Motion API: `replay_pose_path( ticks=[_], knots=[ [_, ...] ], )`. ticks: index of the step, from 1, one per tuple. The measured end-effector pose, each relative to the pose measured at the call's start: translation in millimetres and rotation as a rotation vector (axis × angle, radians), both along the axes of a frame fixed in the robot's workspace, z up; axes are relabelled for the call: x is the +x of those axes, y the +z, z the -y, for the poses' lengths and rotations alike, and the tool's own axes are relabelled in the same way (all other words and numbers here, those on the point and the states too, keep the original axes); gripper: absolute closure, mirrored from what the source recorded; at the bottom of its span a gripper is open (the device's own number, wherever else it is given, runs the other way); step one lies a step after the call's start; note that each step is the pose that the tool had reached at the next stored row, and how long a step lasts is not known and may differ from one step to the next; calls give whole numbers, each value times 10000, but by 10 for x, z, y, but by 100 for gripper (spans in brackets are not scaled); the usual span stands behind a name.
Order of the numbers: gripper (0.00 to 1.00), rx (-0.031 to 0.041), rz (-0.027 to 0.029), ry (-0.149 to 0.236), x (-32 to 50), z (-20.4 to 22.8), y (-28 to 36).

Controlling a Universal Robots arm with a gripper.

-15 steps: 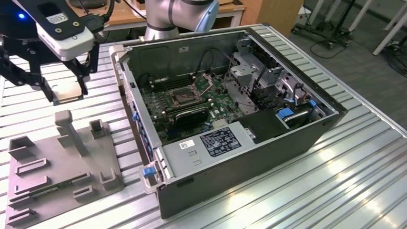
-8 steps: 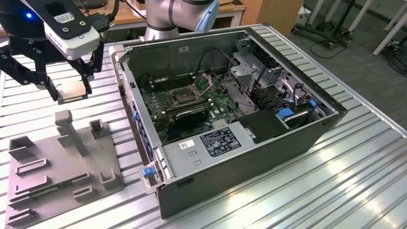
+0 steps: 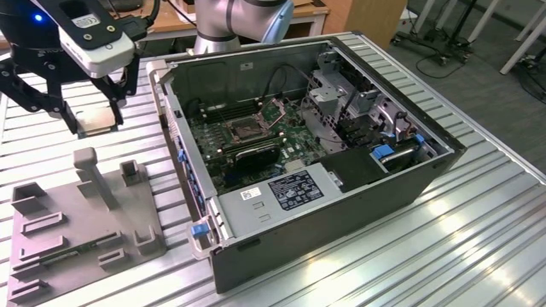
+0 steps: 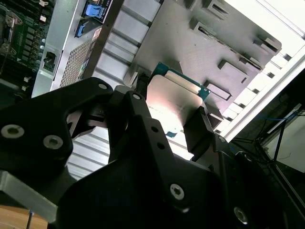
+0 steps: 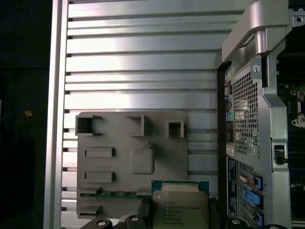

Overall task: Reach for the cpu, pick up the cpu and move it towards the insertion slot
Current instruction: 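Pick up the cpu and move it towards the insertion slot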

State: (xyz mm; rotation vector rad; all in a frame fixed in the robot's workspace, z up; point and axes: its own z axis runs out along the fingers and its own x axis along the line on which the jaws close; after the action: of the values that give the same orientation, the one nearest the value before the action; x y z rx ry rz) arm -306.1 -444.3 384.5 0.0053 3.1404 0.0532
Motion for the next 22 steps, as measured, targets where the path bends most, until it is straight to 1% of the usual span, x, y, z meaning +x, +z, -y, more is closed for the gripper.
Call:
replay_pose_path(
  ticks=[17, 22],
  knots=[
    [45, 1, 1, -1, 193, -2, -1],
    [45, 0, 1, -1, 237, -2, -1]
  ],
)
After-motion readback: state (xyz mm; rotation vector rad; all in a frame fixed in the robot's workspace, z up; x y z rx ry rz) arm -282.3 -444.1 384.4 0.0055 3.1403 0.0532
